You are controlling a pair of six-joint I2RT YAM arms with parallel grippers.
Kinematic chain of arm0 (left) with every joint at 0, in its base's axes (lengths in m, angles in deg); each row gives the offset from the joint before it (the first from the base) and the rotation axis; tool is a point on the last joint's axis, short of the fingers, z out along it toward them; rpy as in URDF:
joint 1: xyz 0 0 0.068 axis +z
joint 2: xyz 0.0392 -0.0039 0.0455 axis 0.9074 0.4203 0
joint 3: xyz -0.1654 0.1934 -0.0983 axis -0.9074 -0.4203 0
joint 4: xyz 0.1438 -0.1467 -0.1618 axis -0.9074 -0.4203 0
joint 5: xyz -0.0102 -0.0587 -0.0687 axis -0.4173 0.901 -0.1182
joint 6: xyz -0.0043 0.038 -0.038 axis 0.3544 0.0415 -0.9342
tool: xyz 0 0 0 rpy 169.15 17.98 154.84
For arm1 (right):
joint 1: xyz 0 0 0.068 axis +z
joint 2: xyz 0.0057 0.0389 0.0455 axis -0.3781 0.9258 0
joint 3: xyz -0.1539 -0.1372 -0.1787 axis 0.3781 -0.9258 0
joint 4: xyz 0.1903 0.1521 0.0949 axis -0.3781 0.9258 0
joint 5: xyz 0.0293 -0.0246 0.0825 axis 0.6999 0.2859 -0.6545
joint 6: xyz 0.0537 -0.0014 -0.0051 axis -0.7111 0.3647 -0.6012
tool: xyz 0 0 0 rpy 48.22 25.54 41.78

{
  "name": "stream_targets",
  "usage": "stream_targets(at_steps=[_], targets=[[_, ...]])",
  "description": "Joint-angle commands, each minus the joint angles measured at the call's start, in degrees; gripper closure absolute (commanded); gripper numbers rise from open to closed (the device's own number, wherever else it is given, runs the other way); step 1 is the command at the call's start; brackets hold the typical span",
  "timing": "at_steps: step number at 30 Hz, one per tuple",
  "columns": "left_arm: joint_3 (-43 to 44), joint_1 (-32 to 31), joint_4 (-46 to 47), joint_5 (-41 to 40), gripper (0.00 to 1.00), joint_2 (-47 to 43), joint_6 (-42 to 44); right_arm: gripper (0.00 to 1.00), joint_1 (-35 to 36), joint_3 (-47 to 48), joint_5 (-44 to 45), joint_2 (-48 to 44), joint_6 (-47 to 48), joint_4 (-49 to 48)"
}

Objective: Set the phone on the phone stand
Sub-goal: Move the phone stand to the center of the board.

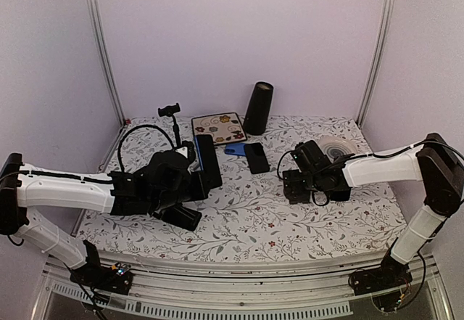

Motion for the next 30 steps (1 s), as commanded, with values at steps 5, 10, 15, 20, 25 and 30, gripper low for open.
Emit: stream_targets(at_steps=[5,10,15,20,25,30], targets=[[2.2,-0.9,4.1,-0.1,1.00,-0.2,1.9,0.01,-0.3,1.6,-0.2,-3.1,-0.6,2.7],[2.2,-1.0,4.6,0.1,1.00,-0.1,2.5,0.01,-0.3,1.9,-0.2,-3.9,-0.9,3.7],[2.3,-1.1,4.9,0.3,1.00,-0.2,3.3,0.01,-0.3,2.3,0.0,-4.7,-1.2,4.6],[2.2,-1.5,5.7,0.5,1.00,-0.3,4.0,0.01,-0.3,2.5,-0.3,-5.6,-1.2,5.3],[2.2,-1.8,7.4,1.5,1.00,-0.3,5.7,0.01,-0.3,2.8,-0.5,-7.3,-1.4,6.5],[2.3,-2.2,10.6,4.2,1.00,-0.3,9.4,0.01,-0.3,3.8,-1.9,-10.6,-1.1,8.0]])
